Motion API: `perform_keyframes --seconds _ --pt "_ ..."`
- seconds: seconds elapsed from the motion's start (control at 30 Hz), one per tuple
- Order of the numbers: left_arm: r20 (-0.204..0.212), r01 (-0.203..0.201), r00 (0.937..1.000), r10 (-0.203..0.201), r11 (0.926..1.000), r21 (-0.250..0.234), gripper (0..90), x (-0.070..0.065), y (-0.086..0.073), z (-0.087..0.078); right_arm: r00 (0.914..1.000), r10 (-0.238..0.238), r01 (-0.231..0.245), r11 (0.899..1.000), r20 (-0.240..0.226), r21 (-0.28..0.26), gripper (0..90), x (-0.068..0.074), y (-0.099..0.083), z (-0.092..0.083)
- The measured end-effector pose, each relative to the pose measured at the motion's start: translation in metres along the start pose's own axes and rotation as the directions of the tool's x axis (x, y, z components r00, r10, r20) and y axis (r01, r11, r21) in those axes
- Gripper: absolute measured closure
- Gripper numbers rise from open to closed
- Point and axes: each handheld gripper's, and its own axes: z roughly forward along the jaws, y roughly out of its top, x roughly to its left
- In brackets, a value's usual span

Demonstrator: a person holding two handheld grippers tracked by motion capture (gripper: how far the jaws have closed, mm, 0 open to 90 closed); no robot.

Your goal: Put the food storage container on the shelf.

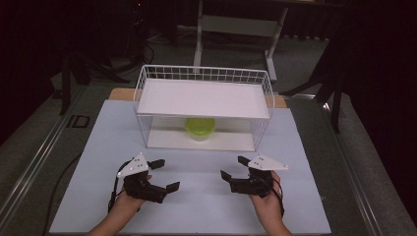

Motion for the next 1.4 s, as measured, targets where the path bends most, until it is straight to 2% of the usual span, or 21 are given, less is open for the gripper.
perform_keyframes --seconds 0.13,0.3,0.8,1.07,1.4 --pt "-0.003 0.005 1.0000 -0.005 1.0000 0.002 1.6 -0.001 -0.003 -0.008 0.9998 -0.010 0.010 1.000 0.020 0.003 17.7 -0.002 -0.003 -0.010" --pt "-0.015 0.014 0.9998 -0.014 0.9999 0.005 1.5 0.000 -0.008 -0.015 0.9999 -0.008 0.008 1.000 0.012 0.009 17.7 -0.004 -0.007 -0.015" --pt "-0.032 0.015 0.9994 -0.015 0.9998 0.016 1.5 -0.002 -0.017 -0.023 0.9995 -0.029 0.029 0.999 0.009 0.034 17.7 -0.002 -0.019 -0.027" --pt "-0.033 0.020 0.9993 -0.019 0.9998 0.010 1.5 -0.004 -0.018 -0.028 0.9994 -0.034 0.033 0.998 0.010 0.051 17.3 -0.003 -0.028 -0.040" --pt "-0.046 0.010 0.9989 -0.010 0.9999 -0.004 1.5 -0.002 -0.020 -0.037 0.9996 -0.028 0.027 0.999 0.007 0.036 17.3 -0.005 -0.031 -0.052"
